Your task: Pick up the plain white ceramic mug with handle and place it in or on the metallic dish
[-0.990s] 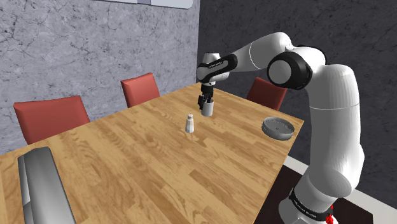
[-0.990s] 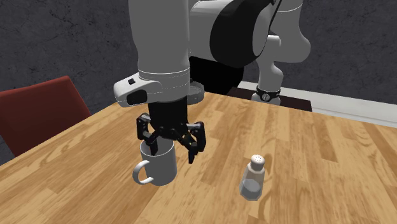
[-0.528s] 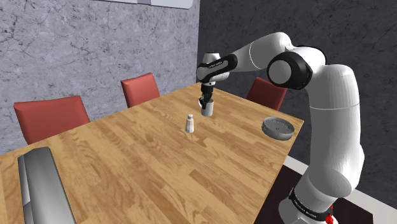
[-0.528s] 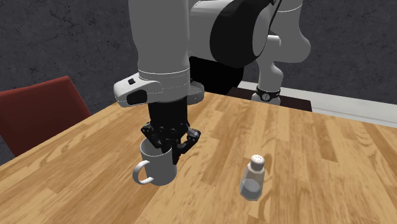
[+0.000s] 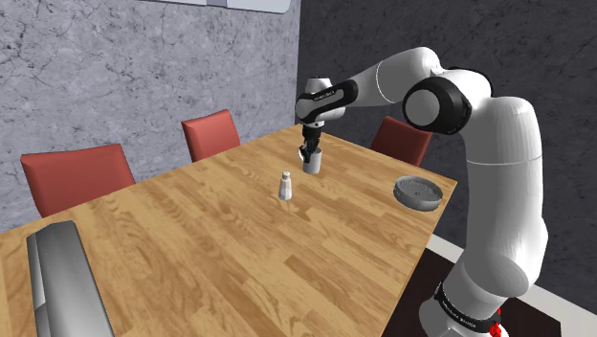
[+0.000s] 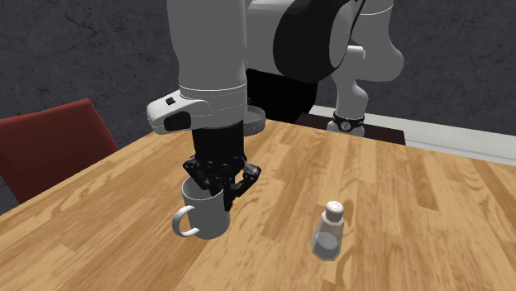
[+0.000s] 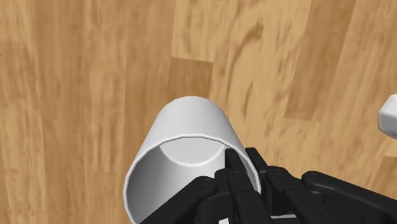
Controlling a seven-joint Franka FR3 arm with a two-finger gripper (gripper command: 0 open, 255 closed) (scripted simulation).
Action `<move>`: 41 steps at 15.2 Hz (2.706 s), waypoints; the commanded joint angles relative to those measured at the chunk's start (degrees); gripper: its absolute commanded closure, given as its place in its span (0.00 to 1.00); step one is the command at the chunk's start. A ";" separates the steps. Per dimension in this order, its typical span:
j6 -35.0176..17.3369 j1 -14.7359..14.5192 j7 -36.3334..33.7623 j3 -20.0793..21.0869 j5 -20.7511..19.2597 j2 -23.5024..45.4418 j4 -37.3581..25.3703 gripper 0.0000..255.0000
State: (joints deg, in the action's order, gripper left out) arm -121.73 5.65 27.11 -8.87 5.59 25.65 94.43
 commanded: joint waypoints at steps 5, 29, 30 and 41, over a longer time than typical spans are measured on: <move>3.81 -0.05 -0.30 -0.17 -0.37 -1.48 -2.36 1.00; 9.75 2.24 4.07 -2.95 -3.09 -19.82 9.92 1.00; 9.39 2.60 4.71 -3.31 -3.42 -21.59 12.04 1.00; 8.51 7.61 12.42 -8.20 -8.34 -39.36 30.23 1.00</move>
State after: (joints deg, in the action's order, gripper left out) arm -113.20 12.74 38.95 -16.68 -2.06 -11.55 122.56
